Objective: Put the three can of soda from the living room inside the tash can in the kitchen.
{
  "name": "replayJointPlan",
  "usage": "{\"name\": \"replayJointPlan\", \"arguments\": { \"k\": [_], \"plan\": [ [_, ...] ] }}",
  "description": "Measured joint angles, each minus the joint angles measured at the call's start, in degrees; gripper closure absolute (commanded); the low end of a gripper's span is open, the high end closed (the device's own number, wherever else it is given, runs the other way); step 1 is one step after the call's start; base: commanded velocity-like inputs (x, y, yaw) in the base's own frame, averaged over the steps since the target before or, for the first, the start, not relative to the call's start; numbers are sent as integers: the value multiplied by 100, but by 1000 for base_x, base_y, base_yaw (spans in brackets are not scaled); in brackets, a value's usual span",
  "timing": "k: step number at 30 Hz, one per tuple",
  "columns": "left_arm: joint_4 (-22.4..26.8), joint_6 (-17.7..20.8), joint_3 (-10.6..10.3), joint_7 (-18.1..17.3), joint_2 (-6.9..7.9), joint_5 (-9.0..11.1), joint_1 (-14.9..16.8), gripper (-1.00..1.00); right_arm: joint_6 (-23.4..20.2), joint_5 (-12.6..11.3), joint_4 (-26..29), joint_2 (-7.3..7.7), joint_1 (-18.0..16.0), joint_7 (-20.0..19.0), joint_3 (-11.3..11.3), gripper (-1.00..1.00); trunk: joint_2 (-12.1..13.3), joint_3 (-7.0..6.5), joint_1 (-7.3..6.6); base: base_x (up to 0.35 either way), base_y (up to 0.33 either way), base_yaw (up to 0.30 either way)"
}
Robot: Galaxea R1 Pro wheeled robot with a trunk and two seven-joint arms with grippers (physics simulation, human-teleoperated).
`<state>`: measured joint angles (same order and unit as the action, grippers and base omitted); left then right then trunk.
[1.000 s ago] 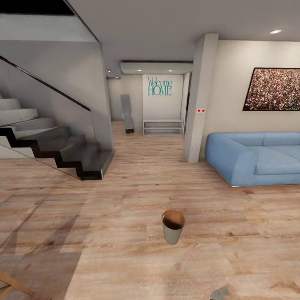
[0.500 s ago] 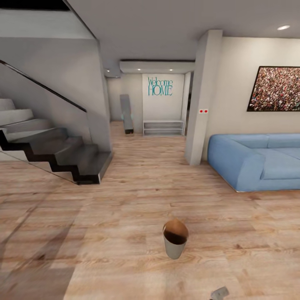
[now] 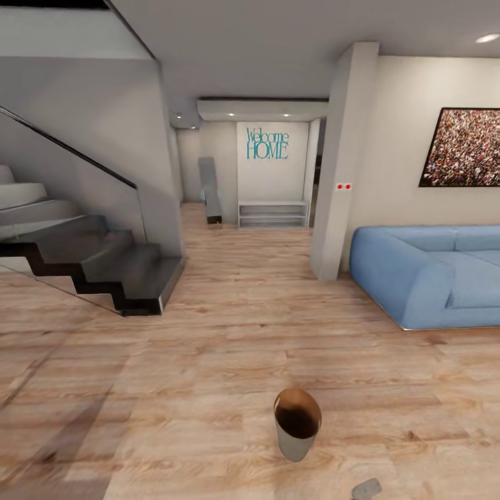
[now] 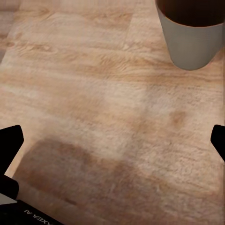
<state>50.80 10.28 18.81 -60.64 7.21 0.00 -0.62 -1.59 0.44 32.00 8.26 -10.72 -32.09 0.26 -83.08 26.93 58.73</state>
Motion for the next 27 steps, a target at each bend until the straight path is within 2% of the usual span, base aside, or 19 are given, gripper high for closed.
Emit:
{"name": "replayJointPlan", "arguments": {
  "k": [16, 27],
  "plan": [
    [0, 0, 0, 0, 0, 0, -2, -100, -3, 0, 0, 0, 0, -1, 0, -100, 0, 0, 0, 344, 0, 0],
    [0, -9, 0, 0, 0, 6, -1, -100, 0, 0, 0, 0, 0, -3, 0, -100, 0, 0, 0, 240, 0, 0]
  ]
}}
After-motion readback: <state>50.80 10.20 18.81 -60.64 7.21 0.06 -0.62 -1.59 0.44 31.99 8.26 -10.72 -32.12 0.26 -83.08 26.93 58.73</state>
